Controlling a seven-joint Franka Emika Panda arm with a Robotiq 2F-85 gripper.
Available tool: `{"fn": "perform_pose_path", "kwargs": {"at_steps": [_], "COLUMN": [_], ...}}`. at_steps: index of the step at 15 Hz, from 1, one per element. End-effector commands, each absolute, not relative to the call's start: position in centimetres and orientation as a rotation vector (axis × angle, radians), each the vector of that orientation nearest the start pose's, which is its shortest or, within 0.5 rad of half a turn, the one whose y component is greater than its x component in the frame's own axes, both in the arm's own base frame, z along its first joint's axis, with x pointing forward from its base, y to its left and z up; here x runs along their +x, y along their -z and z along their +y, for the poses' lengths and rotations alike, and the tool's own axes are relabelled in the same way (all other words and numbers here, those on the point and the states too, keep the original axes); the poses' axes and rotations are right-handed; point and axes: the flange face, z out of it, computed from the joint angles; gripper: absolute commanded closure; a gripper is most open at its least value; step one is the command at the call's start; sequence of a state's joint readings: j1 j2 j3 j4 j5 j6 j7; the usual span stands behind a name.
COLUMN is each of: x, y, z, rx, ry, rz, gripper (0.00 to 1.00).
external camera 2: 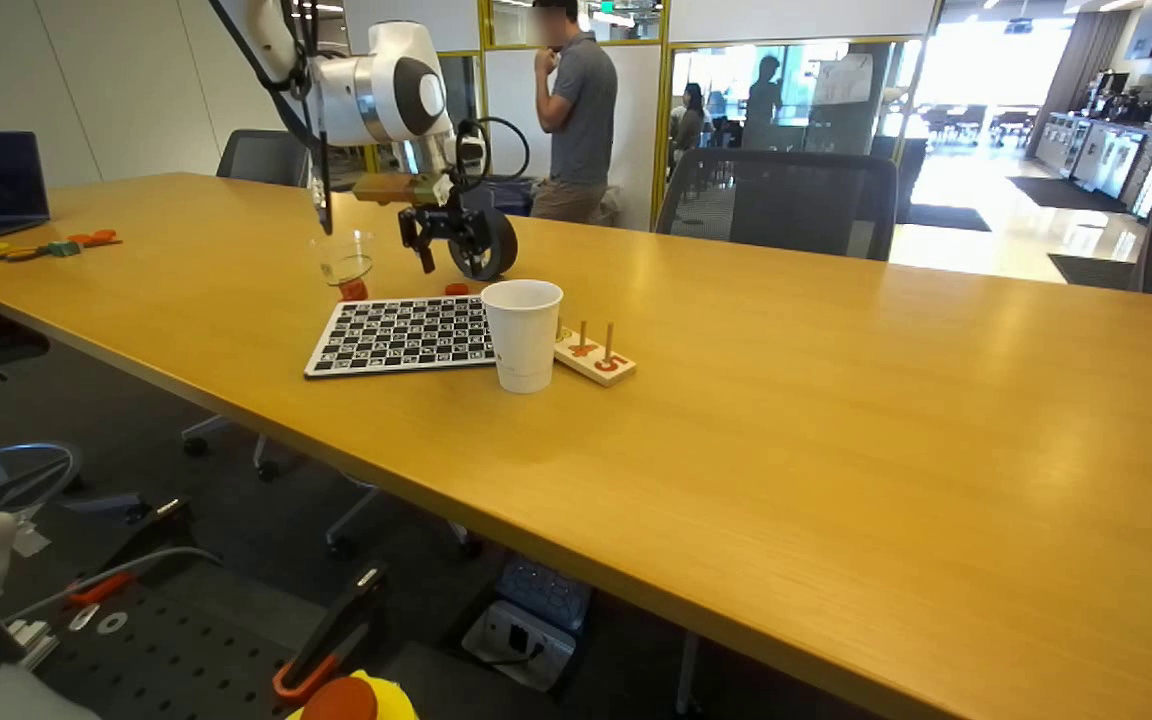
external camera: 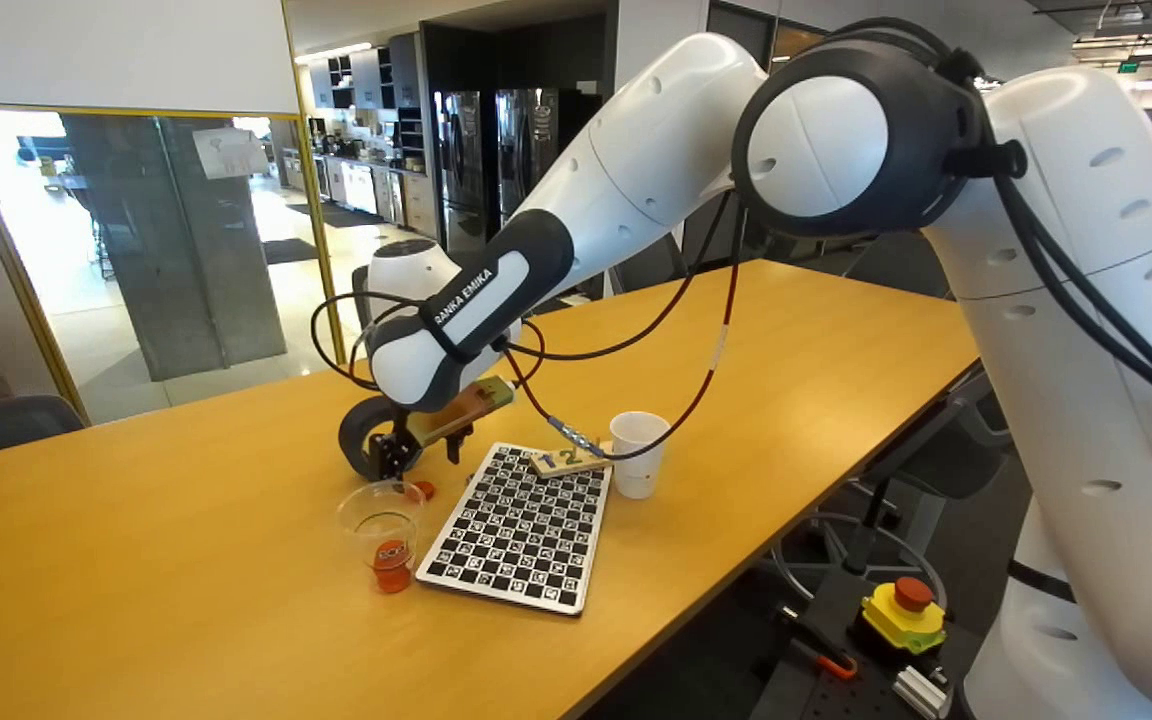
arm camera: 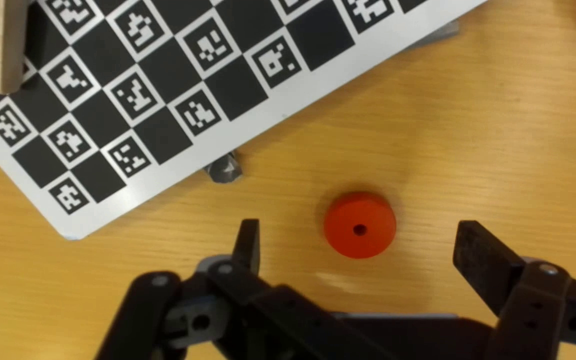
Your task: Put the blue block in the white cup and the orange blocks in the transparent cup
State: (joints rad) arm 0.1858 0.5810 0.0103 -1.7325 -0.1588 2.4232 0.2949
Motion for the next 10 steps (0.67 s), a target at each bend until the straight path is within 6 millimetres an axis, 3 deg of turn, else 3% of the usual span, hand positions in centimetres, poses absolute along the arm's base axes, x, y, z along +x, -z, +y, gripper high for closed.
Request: {"fn": "perform_pose_path", "kwargs": {"at_steps": [1,10], "x": [67.87,68.76], "y": [-25.10,-24.21], "z": [12.73,12.61], "rx": [-3.190,-3.163], "ry": [0.204,0.192], "rz": [-0.001,-0.009], "gripper": [0.00,0.00]}}
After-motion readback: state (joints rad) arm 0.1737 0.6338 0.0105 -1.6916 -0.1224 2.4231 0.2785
